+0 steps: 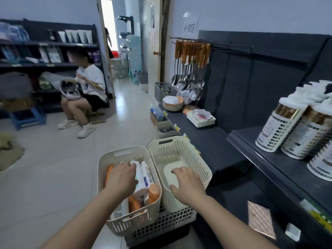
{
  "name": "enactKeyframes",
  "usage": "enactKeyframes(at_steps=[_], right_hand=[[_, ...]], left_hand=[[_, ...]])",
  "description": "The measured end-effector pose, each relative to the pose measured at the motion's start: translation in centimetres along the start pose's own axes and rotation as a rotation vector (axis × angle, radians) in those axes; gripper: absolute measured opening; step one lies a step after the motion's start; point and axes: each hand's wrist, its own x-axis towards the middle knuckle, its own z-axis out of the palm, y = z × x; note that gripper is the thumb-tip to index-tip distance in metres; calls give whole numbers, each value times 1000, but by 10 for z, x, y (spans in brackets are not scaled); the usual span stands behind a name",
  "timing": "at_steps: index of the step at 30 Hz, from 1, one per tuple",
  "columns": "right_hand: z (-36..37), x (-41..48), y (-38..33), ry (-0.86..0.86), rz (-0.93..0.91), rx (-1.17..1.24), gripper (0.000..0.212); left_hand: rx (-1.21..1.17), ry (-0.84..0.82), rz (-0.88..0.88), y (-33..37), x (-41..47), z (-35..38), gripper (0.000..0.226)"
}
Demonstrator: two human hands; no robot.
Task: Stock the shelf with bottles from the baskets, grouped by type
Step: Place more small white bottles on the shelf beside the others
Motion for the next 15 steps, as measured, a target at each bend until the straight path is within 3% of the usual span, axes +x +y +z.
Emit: enactKeyframes(at_steps=[6,12,15], right_hand=[[36,69,-17,-129,-67,-11,51],[73,135,-28,-287,-135,2,49],[89,159,-31,-384,-163,-4,54]], left_hand=[[-19,-114,-118,-40,33,35,42],[-76,-223,-253,-72,68,68,79],[-123,-282,-350,-80,82,86,70]])
